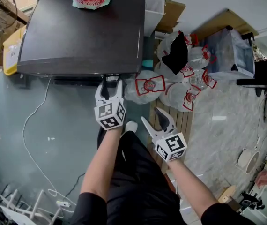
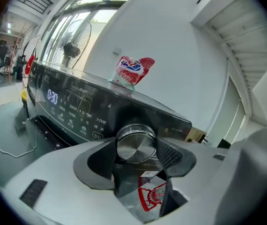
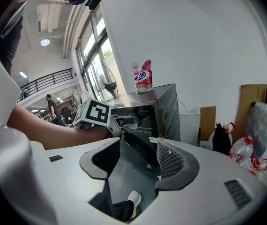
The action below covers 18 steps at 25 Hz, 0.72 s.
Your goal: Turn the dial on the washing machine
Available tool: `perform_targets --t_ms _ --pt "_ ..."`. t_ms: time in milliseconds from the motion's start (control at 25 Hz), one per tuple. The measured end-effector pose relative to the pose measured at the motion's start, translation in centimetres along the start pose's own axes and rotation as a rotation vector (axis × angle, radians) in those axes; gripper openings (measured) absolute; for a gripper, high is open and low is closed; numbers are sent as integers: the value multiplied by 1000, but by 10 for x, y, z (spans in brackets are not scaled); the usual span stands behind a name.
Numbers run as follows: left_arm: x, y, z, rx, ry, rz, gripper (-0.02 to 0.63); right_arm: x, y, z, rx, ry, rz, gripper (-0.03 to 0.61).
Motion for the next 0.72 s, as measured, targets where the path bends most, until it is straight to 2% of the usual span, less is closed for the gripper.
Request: perform_targets --t_ms 160,400,640,720 --pt "0 -2 0 -8 -9 41 264 1 -3 -1 1 2 5 216" --pt "13 3 -2 39 26 -168 307 1 -4 0 -9 8 -9 216" --pt "15 3 1 59 36 -227 284 2 -6 1 -21 10 -22 216" --pt "14 1 2 63 35 -221 270 3 -8 1 -19 6 -15 216"
Point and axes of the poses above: the fingertips, and each gripper's own axes: z forward along the fingers, y to its left, x out of its underside, the point moved 3 cm from there along -z, backward along the fingers, and after that the axes turned 12 degrees about -x, right-handed, at the moved point
